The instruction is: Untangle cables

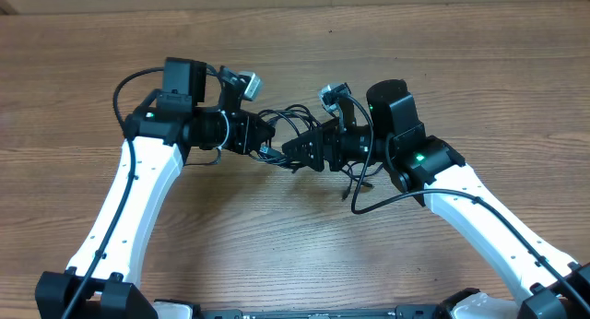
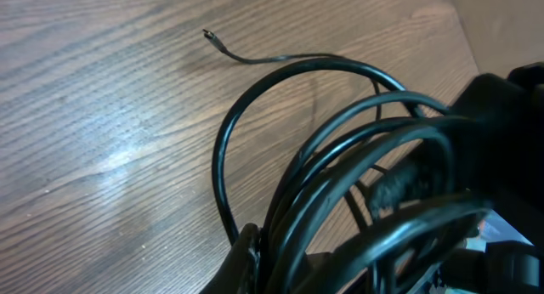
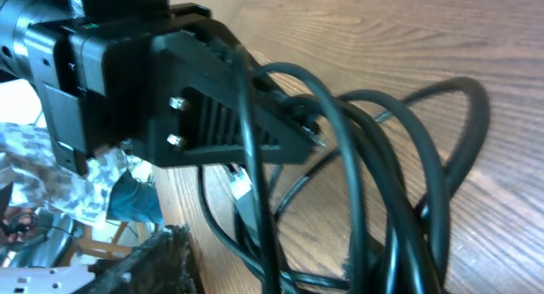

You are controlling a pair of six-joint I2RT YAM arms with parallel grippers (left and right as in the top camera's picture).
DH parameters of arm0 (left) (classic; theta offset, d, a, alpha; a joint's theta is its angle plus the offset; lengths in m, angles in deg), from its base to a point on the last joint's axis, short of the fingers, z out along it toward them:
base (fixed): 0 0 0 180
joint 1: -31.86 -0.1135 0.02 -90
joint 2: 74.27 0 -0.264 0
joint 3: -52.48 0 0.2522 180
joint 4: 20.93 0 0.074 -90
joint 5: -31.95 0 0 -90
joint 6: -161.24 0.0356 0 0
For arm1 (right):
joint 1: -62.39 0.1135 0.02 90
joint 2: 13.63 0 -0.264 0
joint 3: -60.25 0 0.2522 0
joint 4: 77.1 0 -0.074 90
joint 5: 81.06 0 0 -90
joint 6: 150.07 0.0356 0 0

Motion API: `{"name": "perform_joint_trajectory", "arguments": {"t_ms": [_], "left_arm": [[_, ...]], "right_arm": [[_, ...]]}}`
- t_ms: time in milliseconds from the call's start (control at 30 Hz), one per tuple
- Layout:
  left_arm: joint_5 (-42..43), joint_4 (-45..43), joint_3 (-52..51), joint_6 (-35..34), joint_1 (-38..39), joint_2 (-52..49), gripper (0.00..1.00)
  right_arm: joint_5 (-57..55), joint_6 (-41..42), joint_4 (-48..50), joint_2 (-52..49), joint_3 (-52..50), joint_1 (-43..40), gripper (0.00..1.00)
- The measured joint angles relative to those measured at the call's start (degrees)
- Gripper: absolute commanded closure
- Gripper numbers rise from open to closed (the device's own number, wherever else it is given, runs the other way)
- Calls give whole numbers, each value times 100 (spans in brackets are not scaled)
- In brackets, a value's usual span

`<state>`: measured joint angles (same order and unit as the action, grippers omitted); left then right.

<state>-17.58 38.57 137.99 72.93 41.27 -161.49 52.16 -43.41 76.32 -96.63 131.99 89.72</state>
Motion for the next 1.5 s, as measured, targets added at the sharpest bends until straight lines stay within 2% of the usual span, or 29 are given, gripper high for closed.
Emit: {"name": "perform_joint_trajectory", "arguments": {"t_ms": [133,200,333,433,467,633,667,733,900,1033,1267,1433,1500], "left_arm": [[-76,-31,-2,-15,74,-46,90],[-157,-55,-2,-83,74,-46,88],[-442,-76,-4,-306,74,-46,80],[-739,-76,-2,-490,85,-46,62],[-848,-76,-2,-557,101,-46,50],[-1193,-79,-2,-769,68,-46,20],[-1231,-79,-2,-811,55,-46,11],[-1272,-79,-2,-925,-7,-46,6],[-1292,0,-2,-1193,-131,-46,0],[-1266,140,-2,-1484,-160,-46,0],[-1178,363,-2,-2251,-166,-46,0],[-1019,374,-2,-3064,-234,-46,0],[-933,376,-2,-3617,-234,-46,1]], "right_arm": [[17,17,-9,0,0,85,80],[24,24,-4,-2,0,96,87],[33,70,20,-2,0,101,94],[26,116,57,-2,0,111,96],[31,133,70,-2,0,116,96],[50,444,219,-2,0,120,96],[50,507,262,-2,0,122,96],[52,590,297,-2,0,122,96],[-85,1167,297,-2,0,122,96],[-313,1897,297,-2,0,120,96],[-743,2715,299,-2,0,120,96],[-953,3272,295,-2,0,120,96],[-1104,3506,291,-2,0,120,96]]}}
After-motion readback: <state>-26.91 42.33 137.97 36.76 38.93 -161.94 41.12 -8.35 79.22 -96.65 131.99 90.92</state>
